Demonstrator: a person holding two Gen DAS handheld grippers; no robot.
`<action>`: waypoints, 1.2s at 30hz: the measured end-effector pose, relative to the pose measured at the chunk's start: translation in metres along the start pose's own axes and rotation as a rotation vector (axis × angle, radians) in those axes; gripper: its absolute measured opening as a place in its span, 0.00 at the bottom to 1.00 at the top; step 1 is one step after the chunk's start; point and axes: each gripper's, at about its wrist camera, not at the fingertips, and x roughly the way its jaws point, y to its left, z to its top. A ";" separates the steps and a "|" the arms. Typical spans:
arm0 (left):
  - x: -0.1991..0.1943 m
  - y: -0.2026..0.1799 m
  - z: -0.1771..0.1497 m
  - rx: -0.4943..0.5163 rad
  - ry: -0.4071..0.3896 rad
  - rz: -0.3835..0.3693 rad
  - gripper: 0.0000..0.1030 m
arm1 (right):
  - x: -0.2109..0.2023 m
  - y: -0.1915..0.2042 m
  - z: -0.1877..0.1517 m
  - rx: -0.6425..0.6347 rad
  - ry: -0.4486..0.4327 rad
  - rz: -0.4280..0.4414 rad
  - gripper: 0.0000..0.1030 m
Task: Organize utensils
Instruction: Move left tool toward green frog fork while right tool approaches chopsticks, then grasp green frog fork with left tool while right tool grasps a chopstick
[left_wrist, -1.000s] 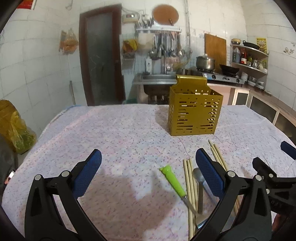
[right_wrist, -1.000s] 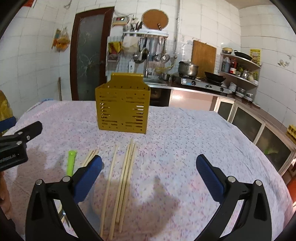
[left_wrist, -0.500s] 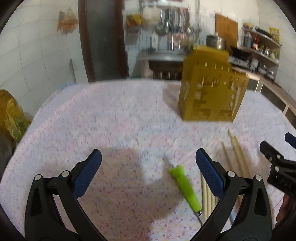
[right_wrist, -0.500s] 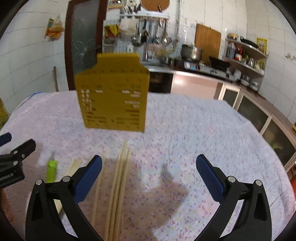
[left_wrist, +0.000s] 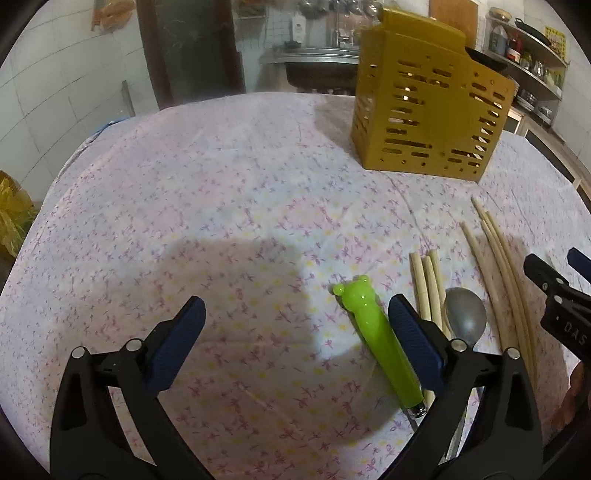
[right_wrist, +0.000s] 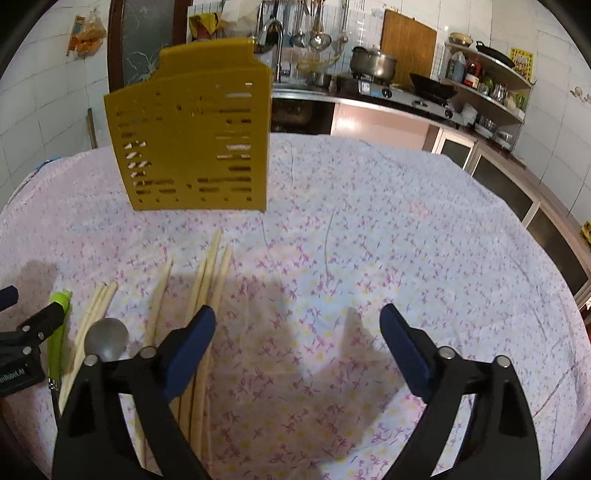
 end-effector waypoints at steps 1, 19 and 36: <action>0.001 -0.001 0.000 0.006 0.001 0.004 0.92 | 0.000 -0.002 -0.001 0.001 0.007 0.003 0.83; 0.005 -0.009 -0.003 -0.002 0.037 -0.013 0.79 | 0.007 0.008 -0.004 -0.010 0.081 0.109 0.62; 0.009 -0.034 0.018 0.046 0.119 -0.051 0.23 | 0.022 0.019 0.022 0.023 0.145 0.124 0.19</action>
